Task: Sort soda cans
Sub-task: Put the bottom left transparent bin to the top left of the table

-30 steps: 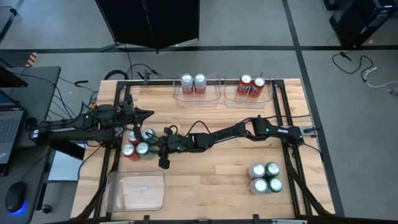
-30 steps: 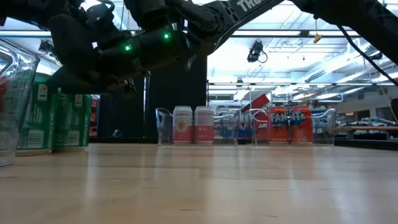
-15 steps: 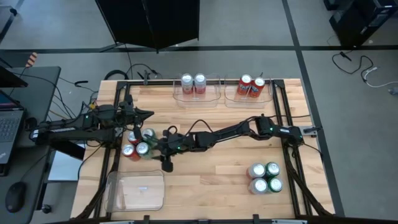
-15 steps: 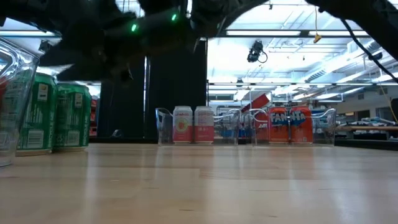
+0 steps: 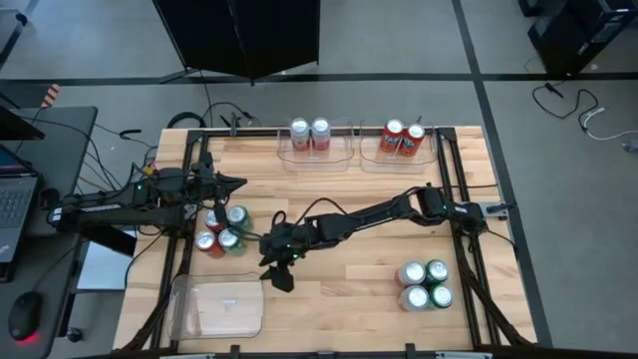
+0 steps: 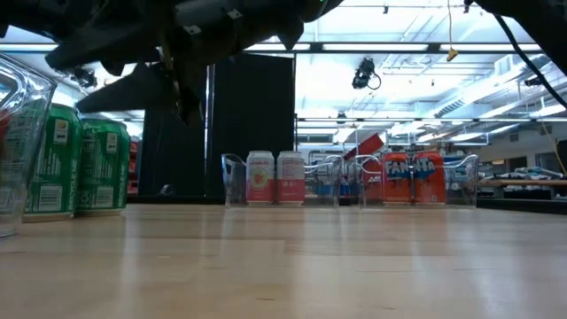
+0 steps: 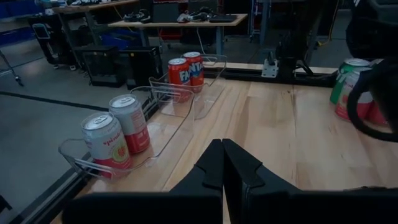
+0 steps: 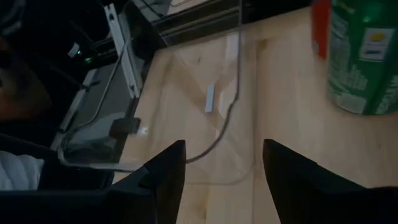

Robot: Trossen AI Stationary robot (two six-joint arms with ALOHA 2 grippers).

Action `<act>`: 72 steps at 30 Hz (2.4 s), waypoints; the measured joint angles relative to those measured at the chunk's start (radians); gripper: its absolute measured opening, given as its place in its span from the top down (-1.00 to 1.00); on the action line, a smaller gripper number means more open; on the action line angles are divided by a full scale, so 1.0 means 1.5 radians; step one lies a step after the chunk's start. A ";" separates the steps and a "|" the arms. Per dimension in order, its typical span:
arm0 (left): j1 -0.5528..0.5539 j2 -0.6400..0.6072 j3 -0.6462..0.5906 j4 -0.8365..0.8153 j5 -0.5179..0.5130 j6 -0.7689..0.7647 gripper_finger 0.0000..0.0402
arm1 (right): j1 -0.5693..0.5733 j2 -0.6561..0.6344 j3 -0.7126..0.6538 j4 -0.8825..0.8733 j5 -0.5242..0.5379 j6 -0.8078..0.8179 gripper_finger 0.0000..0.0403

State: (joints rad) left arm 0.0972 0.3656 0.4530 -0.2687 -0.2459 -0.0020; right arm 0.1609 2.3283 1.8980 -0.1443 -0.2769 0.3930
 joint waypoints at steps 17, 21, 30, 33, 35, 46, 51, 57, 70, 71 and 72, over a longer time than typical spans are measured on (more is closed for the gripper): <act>0.000 0.000 0.000 0.007 0.000 -0.004 1.00 | 0.012 0.007 0.000 0.012 0.083 0.023 0.18; 0.000 0.000 0.000 0.006 0.000 -0.004 1.00 | 0.012 0.004 0.000 0.003 0.076 -0.022 0.29; -0.012 0.029 0.030 -0.008 0.106 -0.028 1.00 | 0.019 -0.117 0.000 -0.222 0.129 -0.235 0.78; -0.028 0.059 0.065 -0.039 0.107 -0.021 1.00 | 0.025 -0.163 -0.016 -0.285 0.199 -0.289 0.96; -0.038 0.087 0.091 -0.061 0.107 -0.019 1.00 | 0.025 -0.191 -0.063 -0.266 0.219 -0.295 0.97; -0.135 0.223 0.212 -0.171 0.104 -0.022 1.00 | 0.014 -0.340 -0.540 0.174 0.216 -0.258 1.00; -0.213 0.309 0.269 -0.247 0.097 -0.027 1.00 | 0.021 -0.407 -0.659 0.302 0.228 -0.216 1.00; -0.304 0.423 0.334 -0.343 0.094 -0.138 1.00 | 0.037 -0.450 -0.715 0.350 0.242 -0.205 1.00; -0.389 0.606 0.390 -0.431 0.176 -0.257 0.98 | 0.042 -0.453 -0.721 0.371 0.244 -0.189 1.00; -0.390 0.613 0.391 -0.431 0.176 -0.256 0.96 | 0.042 -0.453 -0.721 0.370 0.244 -0.189 1.00; -0.390 0.618 0.391 -0.431 0.175 -0.254 0.93 | 0.042 -0.453 -0.721 0.370 0.244 -0.190 1.00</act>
State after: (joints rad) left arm -0.4873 1.2919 1.0395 -0.9146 0.0172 -0.3827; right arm 0.2234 1.6493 0.8169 0.4111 0.0891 0.1087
